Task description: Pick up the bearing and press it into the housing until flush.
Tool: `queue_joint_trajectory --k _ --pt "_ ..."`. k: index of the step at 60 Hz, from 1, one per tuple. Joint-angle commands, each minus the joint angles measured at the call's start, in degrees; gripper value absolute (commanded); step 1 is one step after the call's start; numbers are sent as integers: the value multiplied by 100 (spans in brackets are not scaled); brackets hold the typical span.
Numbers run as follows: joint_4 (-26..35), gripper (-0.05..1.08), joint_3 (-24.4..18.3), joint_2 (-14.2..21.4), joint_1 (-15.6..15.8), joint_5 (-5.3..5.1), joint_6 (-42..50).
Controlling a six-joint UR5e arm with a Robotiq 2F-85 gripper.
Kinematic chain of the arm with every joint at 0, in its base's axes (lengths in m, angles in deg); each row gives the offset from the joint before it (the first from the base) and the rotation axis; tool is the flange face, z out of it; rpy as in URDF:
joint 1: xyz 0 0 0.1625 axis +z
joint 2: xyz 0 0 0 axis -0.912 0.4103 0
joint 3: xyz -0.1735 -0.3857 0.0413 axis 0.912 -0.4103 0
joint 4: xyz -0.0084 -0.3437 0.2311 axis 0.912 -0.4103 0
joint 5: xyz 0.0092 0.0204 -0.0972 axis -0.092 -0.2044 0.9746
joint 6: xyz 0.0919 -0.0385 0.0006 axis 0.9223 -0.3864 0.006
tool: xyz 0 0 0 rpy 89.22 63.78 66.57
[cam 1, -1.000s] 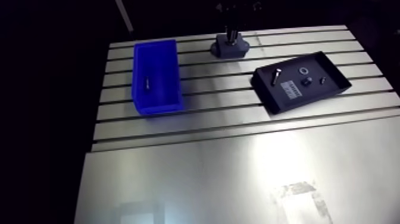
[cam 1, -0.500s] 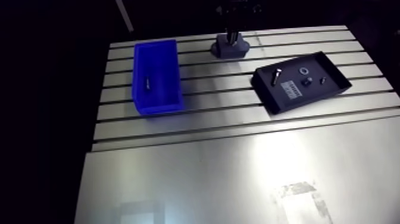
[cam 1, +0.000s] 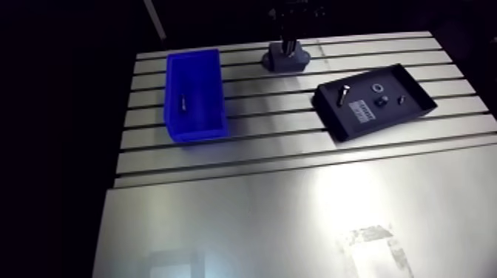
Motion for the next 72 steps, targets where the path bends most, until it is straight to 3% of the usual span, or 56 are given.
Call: queue_joint_trajectory --k 1,54,72 --pt "-11 108 -4 -9 0 2 -2" --pt "-11 108 5 -35 -9 2 -11" --pt "14 107 -65 107 0 -24 -11"
